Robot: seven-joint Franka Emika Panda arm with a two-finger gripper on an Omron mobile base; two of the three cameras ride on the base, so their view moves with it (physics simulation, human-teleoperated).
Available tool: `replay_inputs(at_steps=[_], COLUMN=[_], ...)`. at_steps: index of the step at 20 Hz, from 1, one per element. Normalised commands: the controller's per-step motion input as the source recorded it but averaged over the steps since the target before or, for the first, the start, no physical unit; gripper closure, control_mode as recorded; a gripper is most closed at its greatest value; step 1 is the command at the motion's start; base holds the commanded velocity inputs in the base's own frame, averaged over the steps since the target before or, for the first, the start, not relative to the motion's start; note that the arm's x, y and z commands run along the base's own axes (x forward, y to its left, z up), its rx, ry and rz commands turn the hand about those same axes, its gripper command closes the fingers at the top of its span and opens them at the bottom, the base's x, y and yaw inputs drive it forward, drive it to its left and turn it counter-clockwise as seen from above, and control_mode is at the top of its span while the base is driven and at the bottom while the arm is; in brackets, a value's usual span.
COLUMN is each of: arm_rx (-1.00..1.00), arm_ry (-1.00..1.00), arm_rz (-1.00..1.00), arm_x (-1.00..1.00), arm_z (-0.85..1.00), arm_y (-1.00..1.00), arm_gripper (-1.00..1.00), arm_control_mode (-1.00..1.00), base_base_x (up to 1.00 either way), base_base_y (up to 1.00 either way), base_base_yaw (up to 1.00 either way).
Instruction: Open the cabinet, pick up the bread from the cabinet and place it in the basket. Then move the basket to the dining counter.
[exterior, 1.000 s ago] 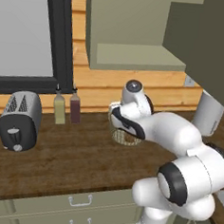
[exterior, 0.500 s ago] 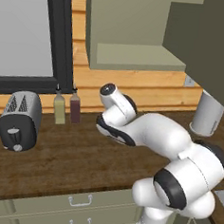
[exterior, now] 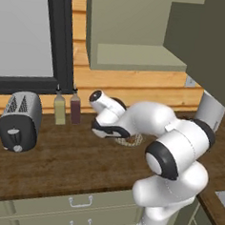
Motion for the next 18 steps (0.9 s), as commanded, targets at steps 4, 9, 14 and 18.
replay_inputs(at_steps=[4,9,14,18], arm_rx=[-0.02,0.00,0.00,0.00], arm_ry=[0.00,0.00,0.00,0.03], arm_rz=[0.00,0.00,0.00,0.00], arm_x=[0.11,0.24,0.33,0.16], arm_z=[-0.44,-0.42,-0.30,-0.33], arm_y=[-0.13,-0.23,-0.20,-0.19], arm_gripper=[-1.00,-1.00,1.00,1.00], arm_control_mode=[-1.00,-1.00,-1.00,-1.00], base_base_x=[0.00,0.00,0.00,0.00], base_base_y=[0.00,0.00,0.00,0.00], base_base_yaw=[0.00,0.00,0.00,0.00])
